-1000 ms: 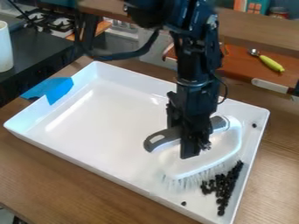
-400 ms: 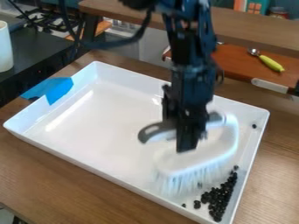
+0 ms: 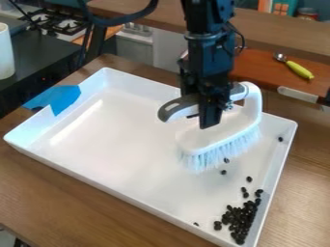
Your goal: Sweep into pile
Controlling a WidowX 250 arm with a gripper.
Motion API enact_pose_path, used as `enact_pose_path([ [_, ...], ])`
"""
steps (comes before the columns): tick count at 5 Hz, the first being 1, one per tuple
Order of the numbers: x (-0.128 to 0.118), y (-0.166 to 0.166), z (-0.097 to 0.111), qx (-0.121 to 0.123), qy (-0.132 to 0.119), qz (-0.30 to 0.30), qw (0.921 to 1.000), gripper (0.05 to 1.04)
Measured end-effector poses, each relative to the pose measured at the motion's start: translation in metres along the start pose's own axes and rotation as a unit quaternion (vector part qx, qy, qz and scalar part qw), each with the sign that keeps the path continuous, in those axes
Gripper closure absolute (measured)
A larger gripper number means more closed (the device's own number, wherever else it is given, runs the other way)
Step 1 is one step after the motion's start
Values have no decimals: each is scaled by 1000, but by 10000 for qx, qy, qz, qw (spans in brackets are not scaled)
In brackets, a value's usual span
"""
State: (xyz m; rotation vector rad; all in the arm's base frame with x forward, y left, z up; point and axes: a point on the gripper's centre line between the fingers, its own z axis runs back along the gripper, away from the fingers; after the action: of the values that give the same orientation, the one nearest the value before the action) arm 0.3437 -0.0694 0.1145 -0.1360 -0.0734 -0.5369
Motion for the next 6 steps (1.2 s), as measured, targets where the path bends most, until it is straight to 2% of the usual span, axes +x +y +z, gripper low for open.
enact_pose_path([
  [2,20,14,-14,151,30,207,9997,587],
  [4,50,15,-30,195,74,384,9990,587],
  [6,65,13,-41,216,142,401,9989,587],
])
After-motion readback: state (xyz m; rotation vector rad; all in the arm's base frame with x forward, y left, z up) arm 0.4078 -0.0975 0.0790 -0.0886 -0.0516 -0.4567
